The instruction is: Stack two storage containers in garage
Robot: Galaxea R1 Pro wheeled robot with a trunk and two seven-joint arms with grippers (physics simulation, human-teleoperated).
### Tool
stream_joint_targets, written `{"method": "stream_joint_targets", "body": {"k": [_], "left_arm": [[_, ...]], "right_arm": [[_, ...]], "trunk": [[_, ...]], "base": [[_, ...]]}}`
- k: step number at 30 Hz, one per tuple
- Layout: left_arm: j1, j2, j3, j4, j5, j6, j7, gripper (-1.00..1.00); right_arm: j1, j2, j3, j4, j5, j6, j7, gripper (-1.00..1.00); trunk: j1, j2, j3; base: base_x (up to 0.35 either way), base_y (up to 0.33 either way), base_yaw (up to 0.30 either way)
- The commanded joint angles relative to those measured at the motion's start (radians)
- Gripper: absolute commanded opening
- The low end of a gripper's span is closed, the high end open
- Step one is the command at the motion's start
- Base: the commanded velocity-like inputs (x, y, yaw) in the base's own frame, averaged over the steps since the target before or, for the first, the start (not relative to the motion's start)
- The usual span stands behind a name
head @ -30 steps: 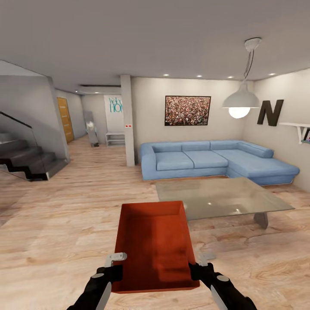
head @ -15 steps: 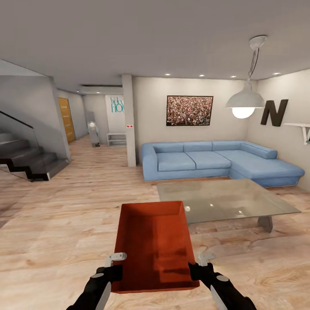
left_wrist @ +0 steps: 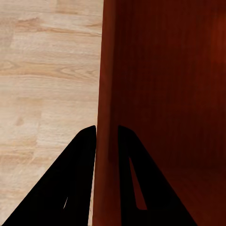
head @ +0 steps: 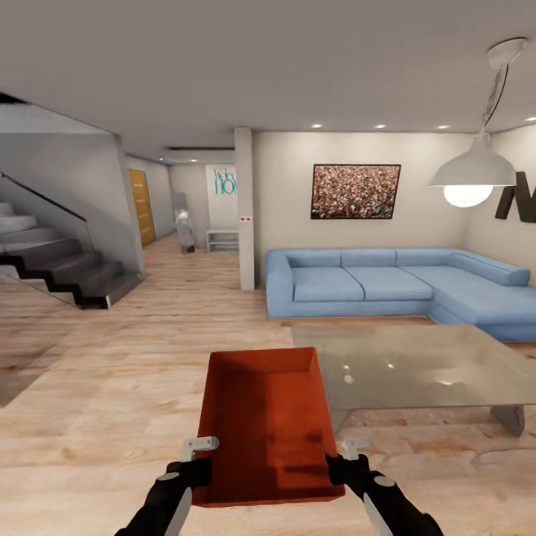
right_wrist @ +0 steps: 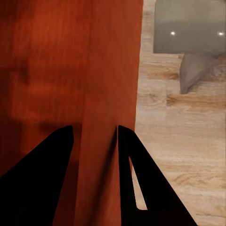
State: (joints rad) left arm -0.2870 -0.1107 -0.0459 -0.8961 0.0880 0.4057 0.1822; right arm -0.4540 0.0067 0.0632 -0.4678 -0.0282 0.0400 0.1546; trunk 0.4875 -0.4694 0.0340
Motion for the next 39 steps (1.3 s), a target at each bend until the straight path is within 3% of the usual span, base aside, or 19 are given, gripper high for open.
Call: {"method": "stream_joint_targets", "body": {"k": [1,30,39], "left_arm": [[0.0,-0.001,0.0,-0.001,-0.019,0.008,0.025,-1.0],[0.0,0.0,0.0,-0.001,-0.017,0.007,0.023,-1.0],[0.0,0.0,0.0,-0.001,-0.017,0.007,0.023,-1.0]], "right_arm": [[0.0,0.004,-0.002,-0.003,-0.012,0.005,0.042,-1.0],[0.0,0.004,-0.002,-0.003,-0.012,0.005,0.04,-1.0],[0.0,0.004,-0.003,-0.003,-0.012,0.005,0.043,-1.0]], "trunk": [[0.001,-0.001,0.0],[0.001,-0.001,0.0],[0.001,-0.001,0.0]], "base": [[0.324,0.0,0.29],[0.324,0.0,0.289],[0.324,0.0,0.052]]}}
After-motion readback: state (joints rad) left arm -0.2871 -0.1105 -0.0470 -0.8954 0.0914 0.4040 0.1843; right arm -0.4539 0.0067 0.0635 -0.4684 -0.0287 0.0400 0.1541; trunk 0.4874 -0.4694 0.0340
